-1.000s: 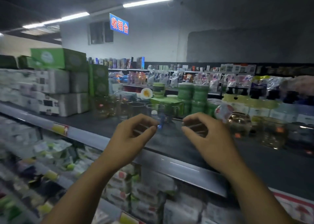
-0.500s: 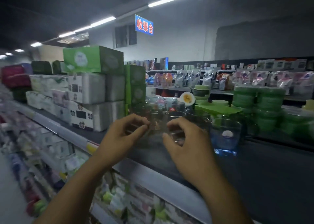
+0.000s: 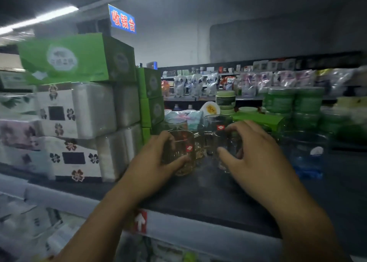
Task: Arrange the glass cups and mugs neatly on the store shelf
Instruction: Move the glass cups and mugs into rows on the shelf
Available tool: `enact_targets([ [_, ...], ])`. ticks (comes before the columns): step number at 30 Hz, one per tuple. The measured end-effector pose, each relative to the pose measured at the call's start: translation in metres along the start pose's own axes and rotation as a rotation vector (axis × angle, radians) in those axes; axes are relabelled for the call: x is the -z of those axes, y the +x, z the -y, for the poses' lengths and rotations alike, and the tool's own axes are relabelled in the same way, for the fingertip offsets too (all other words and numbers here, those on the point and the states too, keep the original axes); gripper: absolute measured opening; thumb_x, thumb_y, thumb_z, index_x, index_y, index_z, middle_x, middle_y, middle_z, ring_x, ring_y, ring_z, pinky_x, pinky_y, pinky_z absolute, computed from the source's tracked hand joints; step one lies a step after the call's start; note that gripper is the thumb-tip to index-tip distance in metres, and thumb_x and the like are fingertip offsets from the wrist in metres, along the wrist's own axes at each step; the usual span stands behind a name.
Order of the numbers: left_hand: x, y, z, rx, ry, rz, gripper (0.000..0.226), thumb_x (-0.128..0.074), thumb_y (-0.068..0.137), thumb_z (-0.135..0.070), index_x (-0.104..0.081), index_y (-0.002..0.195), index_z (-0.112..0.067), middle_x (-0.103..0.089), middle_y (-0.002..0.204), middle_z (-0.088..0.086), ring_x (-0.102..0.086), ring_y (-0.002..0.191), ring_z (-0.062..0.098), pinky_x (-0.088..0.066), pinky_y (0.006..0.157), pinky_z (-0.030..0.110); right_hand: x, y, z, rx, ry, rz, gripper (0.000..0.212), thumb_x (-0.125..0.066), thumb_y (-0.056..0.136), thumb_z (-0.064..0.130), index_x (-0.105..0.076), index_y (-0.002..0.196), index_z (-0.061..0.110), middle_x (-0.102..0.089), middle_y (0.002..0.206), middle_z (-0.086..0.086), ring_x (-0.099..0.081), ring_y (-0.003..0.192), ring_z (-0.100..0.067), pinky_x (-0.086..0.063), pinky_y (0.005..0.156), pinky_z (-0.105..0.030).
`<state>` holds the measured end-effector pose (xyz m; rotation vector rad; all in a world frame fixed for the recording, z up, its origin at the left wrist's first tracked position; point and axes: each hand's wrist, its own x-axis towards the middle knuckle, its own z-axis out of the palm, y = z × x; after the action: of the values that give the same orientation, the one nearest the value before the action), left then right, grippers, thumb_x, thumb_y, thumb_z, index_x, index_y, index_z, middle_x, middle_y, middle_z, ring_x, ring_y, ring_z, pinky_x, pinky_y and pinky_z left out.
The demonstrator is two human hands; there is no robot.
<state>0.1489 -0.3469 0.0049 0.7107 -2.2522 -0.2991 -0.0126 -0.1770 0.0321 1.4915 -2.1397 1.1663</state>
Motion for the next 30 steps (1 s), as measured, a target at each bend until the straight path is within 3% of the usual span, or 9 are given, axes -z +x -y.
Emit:
enact_targets([
  [5,0.016,-0.001,0.013,-0.100,-0.057,0.051,0.045,-0.059,0.072,-0.076,-0.046,0.093,-0.039,-0.056,0.097,-0.016,-0.056,0.086,0.003,-0.055,0.076,0.041,-0.018,0.019,0.007,-0.056,-0.197,0.052,0.038,-0.066,0.090,0.042,-0.057,0.124,0.029,-0.060,0.121,0.008,-0.059,0.107,-0.018,-0.052,0.090,-0.040],
  [9,0.019,-0.009,0.013,-0.087,-0.139,0.025,0.052,-0.060,0.063,-0.078,-0.040,0.093,-0.040,-0.060,0.096,-0.014,-0.061,0.084,0.010,-0.056,0.073,0.042,-0.023,0.023,0.009,-0.103,-0.222,0.056,0.026,-0.068,0.088,0.038,-0.064,0.112,0.028,-0.068,0.095,0.008,-0.063,0.089,-0.015,-0.056,0.081,-0.041],
  [15,0.013,-0.013,0.015,-0.090,-0.207,-0.006,0.049,-0.068,0.073,-0.064,-0.037,0.099,-0.037,-0.051,0.105,-0.012,-0.054,0.088,0.007,-0.051,0.071,0.038,-0.023,0.015,0.016,-0.089,-0.190,-0.019,0.011,-0.073,0.087,0.036,-0.068,0.090,0.026,-0.067,0.081,0.010,-0.061,0.077,-0.006,-0.055,0.075,-0.037],
  [20,0.007,-0.015,0.020,-0.114,-0.262,-0.008,0.049,-0.065,0.076,-0.063,-0.034,0.103,-0.035,-0.046,0.108,-0.008,-0.050,0.084,0.000,-0.045,0.068,0.032,-0.028,-0.010,0.016,-0.051,-0.140,-0.086,0.042,-0.070,0.080,0.060,-0.048,0.078,0.024,-0.052,0.081,0.009,-0.049,0.070,-0.008,-0.043,0.062,-0.030],
  [25,0.004,-0.014,0.023,-0.114,-0.342,0.033,0.050,-0.066,0.080,-0.058,-0.030,0.103,-0.033,-0.056,0.102,-0.010,-0.059,0.086,0.006,-0.051,0.072,0.036,-0.036,-0.018,0.011,-0.083,-0.166,-0.165,0.065,-0.070,0.065,0.076,-0.035,0.088,0.026,-0.036,0.100,0.009,-0.044,0.086,-0.006,-0.045,0.071,-0.029],
  [28,0.004,-0.014,0.024,-0.107,-0.381,0.066,0.053,-0.070,0.080,-0.057,-0.029,0.106,-0.035,-0.059,0.104,-0.015,-0.060,0.088,-0.001,-0.050,0.074,0.028,-0.035,-0.019,0.009,-0.189,-0.016,-0.143,0.078,-0.073,0.056,0.075,-0.038,0.112,0.034,-0.043,0.118,0.015,-0.049,0.101,0.003,-0.046,0.087,-0.026],
  [30,0.004,-0.013,0.027,-0.089,-0.429,0.095,0.060,-0.072,0.079,-0.056,-0.027,0.114,-0.038,-0.059,0.110,-0.020,-0.061,0.093,-0.005,-0.048,0.077,0.022,-0.034,-0.019,0.006,-0.256,0.064,-0.090,0.098,-0.078,0.053,0.074,-0.033,0.133,0.040,-0.052,0.125,0.017,-0.057,0.111,-0.003,-0.049,0.097,-0.032],
])
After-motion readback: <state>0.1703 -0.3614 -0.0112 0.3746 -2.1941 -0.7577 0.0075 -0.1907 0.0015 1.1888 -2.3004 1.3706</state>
